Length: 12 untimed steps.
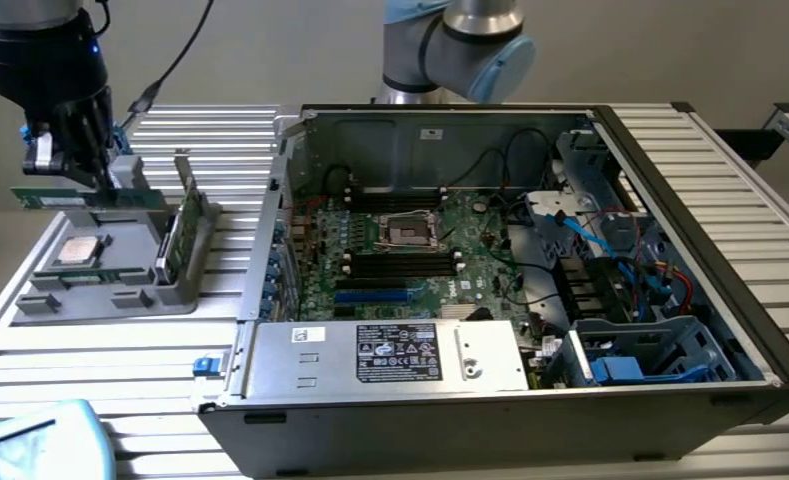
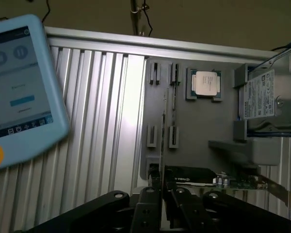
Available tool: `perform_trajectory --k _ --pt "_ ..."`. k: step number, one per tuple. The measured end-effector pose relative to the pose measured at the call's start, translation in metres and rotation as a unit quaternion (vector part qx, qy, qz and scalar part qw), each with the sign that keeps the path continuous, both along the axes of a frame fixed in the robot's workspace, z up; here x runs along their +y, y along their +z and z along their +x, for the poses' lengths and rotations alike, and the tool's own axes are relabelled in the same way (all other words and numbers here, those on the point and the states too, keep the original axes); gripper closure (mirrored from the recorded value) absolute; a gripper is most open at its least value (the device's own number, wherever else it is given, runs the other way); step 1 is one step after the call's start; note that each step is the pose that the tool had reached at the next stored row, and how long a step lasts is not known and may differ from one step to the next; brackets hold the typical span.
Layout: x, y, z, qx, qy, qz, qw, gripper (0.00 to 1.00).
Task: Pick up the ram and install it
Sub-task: 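Pick up the ram and move it above insertion slot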
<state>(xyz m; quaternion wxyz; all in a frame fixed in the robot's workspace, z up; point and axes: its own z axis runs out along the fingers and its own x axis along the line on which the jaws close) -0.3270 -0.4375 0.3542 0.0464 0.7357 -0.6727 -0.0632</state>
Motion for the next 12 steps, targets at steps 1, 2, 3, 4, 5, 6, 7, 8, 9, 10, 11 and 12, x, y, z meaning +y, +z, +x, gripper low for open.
perform_trajectory --k 1,2,3,4,5,6,7,8,9,10,11,12 --pt "0.0 0.0026 0.003 0.0013 0.0 0.0 1.0 0.86" --pt "0.0 0.0053 0.007 0.0027 0.0 0.0 1.0 0.86" --pt "0.0 0.0079 0.01 0.0041 0.0 0.0 1.0 0.86" --pt "0.0 0.0106 0.013 0.0055 0.0 0.0 1.0 0.86" --pt "0.0 0.0132 0.016 0.007 0.0 0.0 1.0 0.86" --pt "0.0 0.0159 0.02 0.0084 0.0 0.0 1.0 0.86" --pt "0.0 0.0183 0.023 0.0099 0.0 0.0 1.0 0.86" --pt "0.0 0.0203 0.027 0.0114 0.0 0.0 0.9999 0.86" --pt "0.0 0.0217 0.03 0.0125 0.0 0.0 0.9999 0.86" --pt "0.0 0.0228 0.034 0.0135 0.0 -0.0001 0.9999 0.86" --pt "0.0 0.0236 0.038 0.0144 0.0 -0.0001 0.9999 0.86" --pt "0.0 0.024 0.042 0.015 0.0 0.0 0.9999 0.86"
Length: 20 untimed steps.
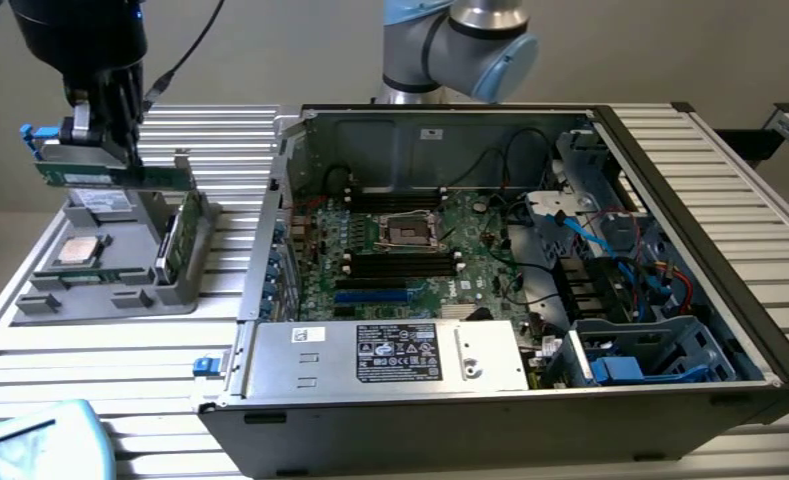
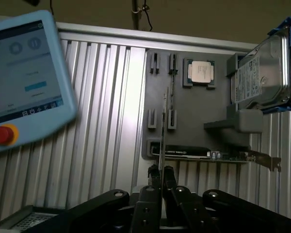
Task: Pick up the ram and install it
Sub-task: 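Pick up the ram and move it above insertion slot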
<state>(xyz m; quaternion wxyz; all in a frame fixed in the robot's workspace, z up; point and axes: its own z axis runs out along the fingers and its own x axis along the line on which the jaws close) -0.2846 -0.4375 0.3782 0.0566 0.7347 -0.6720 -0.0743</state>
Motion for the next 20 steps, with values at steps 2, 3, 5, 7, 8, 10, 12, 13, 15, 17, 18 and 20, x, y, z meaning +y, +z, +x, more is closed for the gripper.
perform_trajectory --k 2,3,5,7,8,10,12,13,15,17,18,20 --pt "0.0 0.0006 0.009 0.0012 0.0 0.0 1.0 0.86" --pt "0.0 0.001 0.014 0.0018 0.0 0.0 1.0 0.86" --pt "0.0 0.0017 0.023 0.0029 0.0 0.0 1.0 0.86" --pt "0.0 0.0029 0.032 0.0034 0.0 0.0 1.0 0.86" --pt "0.0 0.0036 0.036 0.0035 0.0 0.0 1.0 0.86" --pt "0.0 0.004 0.045 0.0035 0.0 0.0 1.0 0.86" --pt "0.0 0.0041 0.053 0.0031 0.0 0.0 1.0 0.86" --pt "0.0 0.0041 0.056 0.0026 0.0 0.0 1.0 0.86" --pt "0.0 0.0041 0.063 0.0006 0.0 0.0 1.0 0.86" --pt "0.0 0.0042 0.069 -0.0025 0.0 0.0 1.0 0.86" --pt "0.0 0.0042 0.071 -0.0049 0.0 0.0 1.0 0.86" --pt "0.0 0.0043 0.076 -0.0091 0.0 0.0001 1.0 0.86"
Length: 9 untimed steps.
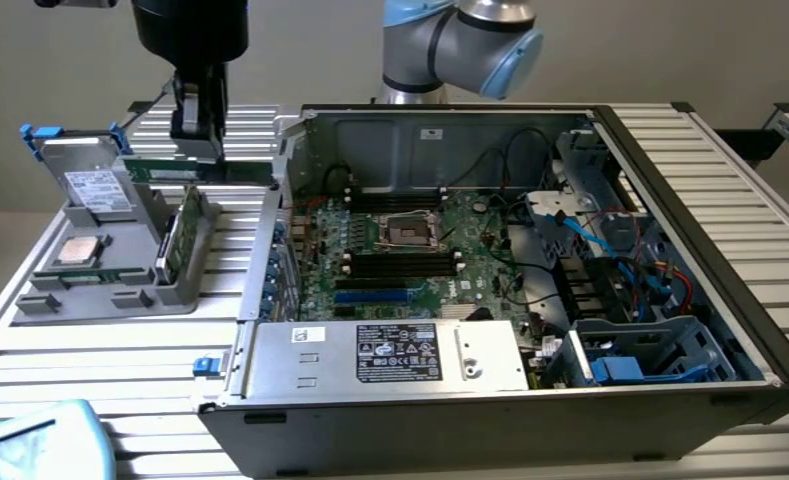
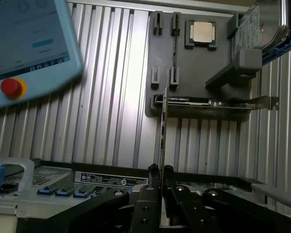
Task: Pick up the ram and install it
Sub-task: 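Pick up the ram and move it above insertion slot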
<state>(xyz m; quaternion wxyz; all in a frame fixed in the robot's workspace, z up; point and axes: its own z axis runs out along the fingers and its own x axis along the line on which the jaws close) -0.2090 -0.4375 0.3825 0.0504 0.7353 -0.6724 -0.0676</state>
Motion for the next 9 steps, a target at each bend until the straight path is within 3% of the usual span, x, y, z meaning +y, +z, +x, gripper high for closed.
perform_trajectory --k 3,9 --pt "0.0 0.0 0.009 -0.0045 0.0 0.0001 1.0 0.86" --pt "0.0 0.0 0.029 -0.0103 0.0 0.0 0.9999 0.86"
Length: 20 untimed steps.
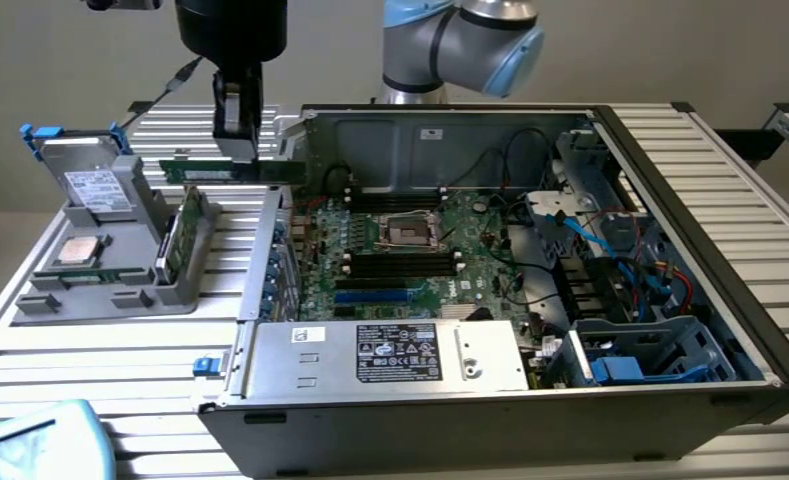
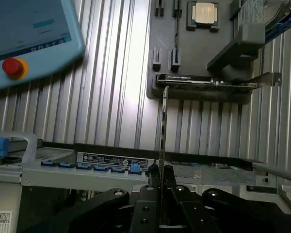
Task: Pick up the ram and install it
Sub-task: 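Pick up the ram and move it above insertion slot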
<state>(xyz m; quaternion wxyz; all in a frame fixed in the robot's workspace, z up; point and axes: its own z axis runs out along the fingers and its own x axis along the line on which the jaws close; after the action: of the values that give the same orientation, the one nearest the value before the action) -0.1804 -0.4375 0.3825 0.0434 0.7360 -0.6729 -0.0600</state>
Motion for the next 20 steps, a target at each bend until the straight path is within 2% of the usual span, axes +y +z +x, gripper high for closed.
perform_trajectory --k 12,20 --pt "0.0 0.0 0.046 -0.0059 0.0 0.0 1.0 0.86" --pt "0.0 0.0 0.082 -0.0069 0.0 0.0 1.0 0.86"
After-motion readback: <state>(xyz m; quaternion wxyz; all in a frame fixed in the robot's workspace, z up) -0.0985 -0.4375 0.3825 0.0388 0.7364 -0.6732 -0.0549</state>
